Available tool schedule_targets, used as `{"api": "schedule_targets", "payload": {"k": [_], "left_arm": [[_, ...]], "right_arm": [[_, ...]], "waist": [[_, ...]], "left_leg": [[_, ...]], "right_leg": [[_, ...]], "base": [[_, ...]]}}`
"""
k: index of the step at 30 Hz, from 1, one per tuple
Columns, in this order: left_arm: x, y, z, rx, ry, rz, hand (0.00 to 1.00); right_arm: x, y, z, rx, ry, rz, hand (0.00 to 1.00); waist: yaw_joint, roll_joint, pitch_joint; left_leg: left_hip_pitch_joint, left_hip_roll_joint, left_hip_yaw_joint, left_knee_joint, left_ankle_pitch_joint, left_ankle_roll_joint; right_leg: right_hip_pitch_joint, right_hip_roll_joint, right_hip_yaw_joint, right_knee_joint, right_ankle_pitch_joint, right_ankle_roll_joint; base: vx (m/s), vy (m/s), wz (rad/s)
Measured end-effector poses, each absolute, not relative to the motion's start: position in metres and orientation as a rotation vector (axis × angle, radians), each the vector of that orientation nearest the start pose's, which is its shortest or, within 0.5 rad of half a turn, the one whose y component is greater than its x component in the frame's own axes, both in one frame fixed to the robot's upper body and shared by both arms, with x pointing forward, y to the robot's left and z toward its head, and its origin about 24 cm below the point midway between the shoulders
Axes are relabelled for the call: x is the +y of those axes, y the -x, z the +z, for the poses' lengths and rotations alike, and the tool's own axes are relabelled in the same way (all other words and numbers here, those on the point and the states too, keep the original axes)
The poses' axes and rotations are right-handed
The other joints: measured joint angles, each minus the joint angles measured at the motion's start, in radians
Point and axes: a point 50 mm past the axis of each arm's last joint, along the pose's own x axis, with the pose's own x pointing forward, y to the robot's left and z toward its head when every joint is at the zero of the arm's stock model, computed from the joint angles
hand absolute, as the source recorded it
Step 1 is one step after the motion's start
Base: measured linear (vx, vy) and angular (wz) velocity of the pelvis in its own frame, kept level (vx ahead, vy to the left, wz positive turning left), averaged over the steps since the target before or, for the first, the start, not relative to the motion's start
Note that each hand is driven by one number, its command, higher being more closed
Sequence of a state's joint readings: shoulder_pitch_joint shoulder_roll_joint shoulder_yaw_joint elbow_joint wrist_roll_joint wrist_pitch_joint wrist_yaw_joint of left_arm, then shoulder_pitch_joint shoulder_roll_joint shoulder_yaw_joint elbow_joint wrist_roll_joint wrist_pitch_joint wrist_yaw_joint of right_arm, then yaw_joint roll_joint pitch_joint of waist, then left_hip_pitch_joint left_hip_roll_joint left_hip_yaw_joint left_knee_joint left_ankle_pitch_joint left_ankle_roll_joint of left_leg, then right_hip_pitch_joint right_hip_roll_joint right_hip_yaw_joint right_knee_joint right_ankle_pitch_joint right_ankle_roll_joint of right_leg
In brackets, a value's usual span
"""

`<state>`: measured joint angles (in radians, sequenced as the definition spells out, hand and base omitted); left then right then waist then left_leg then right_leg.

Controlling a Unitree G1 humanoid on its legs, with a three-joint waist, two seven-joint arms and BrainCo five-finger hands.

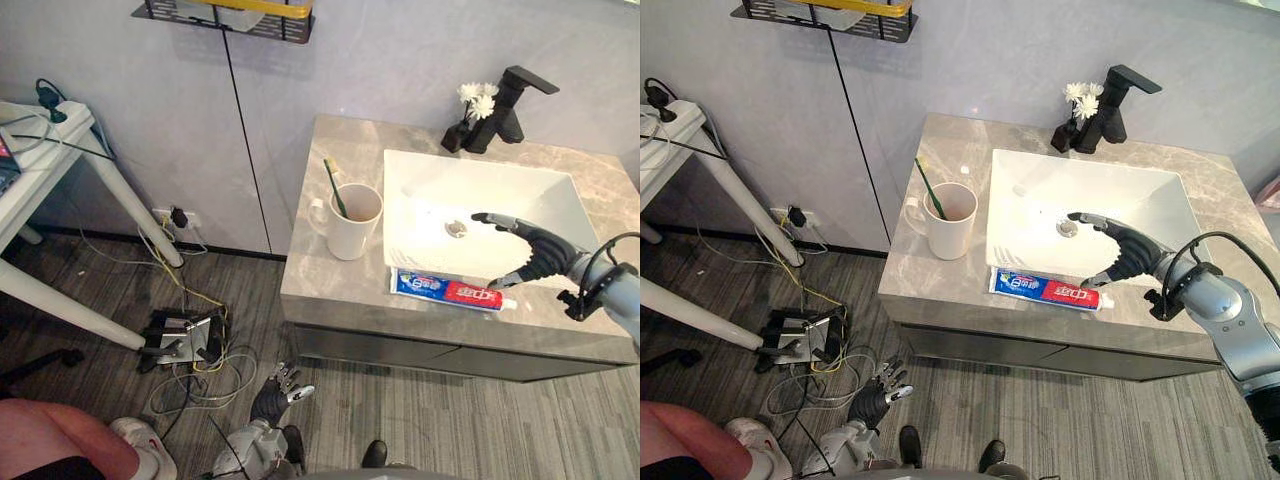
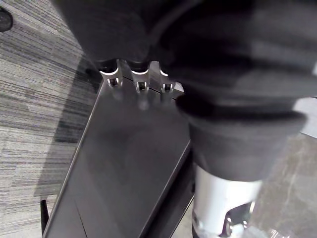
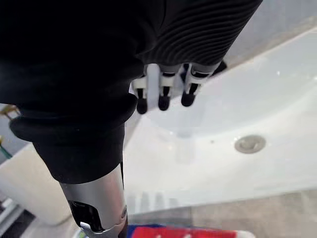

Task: Organize washtable

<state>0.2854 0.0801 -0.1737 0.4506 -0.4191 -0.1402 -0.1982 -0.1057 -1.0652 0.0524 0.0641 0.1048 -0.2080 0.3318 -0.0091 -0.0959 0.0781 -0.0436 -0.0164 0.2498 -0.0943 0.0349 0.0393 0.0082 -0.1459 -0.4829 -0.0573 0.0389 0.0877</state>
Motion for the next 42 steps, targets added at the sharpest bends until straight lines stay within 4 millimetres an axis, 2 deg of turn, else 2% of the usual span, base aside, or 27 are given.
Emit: {"api": "schedule_targets", "payload": {"k": [7,12,27,42], "left_arm": [[0.140,-0.139,-0.096,0.571,0.368,-0.118,0.00],[0.141,-0.139,-0.096,0.570,0.365,-0.118,0.00],[0.149,-0.138,-0.096,0.575,0.338,-0.113,0.00],[0.153,-0.140,-0.094,0.567,0.327,-0.111,0.00]], "right_arm": [[-0.285,-0.258,0.132,-0.013,0.920,0.400,0.00],[-0.285,-0.254,0.121,0.021,0.885,0.399,0.00],[-0.281,-0.253,0.114,0.023,0.849,0.400,0.00],[-0.282,-0.245,0.100,0.069,0.829,0.412,0.00]], "waist": [[0.005,-0.006,-0.001],[0.020,-0.016,-0.001],[0.027,-0.057,0.000],[0.028,-0.072,0.006]], "left_leg": [[-0.015,0.000,-0.001,0.000,0.000,0.001],[-0.018,-0.001,-0.002,0.000,0.004,0.003],[-0.058,-0.005,-0.021,0.000,0.012,0.004],[-0.080,-0.005,-0.026,0.001,0.017,0.007]], "right_leg": [[-0.014,-0.005,0.002,0.001,0.000,0.000],[-0.016,-0.006,0.000,0.001,0.000,0.000],[-0.052,-0.009,-0.011,0.009,-0.001,0.000],[-0.077,-0.012,-0.010,0.022,-0.004,-0.002]], "base": [[0.00,0.002,0.00],[0.00,0.000,0.00],[0.01,0.004,0.03],[0.00,0.001,0.01]]}}
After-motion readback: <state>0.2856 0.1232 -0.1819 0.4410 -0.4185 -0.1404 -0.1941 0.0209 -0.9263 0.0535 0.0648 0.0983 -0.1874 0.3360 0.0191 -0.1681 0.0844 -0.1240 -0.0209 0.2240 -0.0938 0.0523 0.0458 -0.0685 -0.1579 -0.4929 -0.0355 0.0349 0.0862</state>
